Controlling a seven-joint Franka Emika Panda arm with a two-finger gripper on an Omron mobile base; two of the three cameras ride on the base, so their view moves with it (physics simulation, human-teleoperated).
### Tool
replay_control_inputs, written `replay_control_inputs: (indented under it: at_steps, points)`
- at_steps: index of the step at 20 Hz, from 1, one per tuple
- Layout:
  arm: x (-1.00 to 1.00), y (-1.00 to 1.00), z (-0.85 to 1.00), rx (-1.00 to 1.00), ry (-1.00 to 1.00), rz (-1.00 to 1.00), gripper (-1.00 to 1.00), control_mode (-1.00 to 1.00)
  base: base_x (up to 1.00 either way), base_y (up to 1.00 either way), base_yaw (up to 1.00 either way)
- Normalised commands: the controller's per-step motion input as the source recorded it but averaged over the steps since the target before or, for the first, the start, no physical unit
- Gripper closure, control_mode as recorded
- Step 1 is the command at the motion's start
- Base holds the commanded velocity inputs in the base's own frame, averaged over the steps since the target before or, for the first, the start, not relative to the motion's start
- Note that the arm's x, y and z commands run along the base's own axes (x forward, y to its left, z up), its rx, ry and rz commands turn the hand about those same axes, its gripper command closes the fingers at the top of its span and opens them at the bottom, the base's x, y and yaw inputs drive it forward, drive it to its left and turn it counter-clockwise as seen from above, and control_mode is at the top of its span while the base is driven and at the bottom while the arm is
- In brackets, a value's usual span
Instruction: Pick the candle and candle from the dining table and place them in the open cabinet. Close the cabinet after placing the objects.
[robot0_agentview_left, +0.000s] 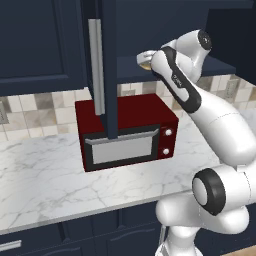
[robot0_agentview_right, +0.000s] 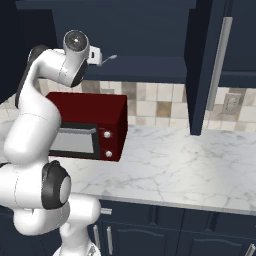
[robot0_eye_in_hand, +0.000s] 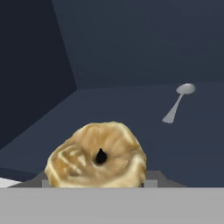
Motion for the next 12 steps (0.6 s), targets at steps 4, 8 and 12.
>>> replay_control_inputs:
  at_steps: [4,8,12]
  points:
    - [0.37,0.29,-0.01,-0.01,-0.03,0.0,1.0,-1.0,0.0,0.0,0.0]
    - [0.42,0.34,-0.09,-0.02,-0.02,0.0,1.0,-1.0,0.0,0.0,0.0]
    - [0.46,0.31,-0.12,-0.02,0.0,0.0,1.0,-1.0,0.0,0.0,0.0]
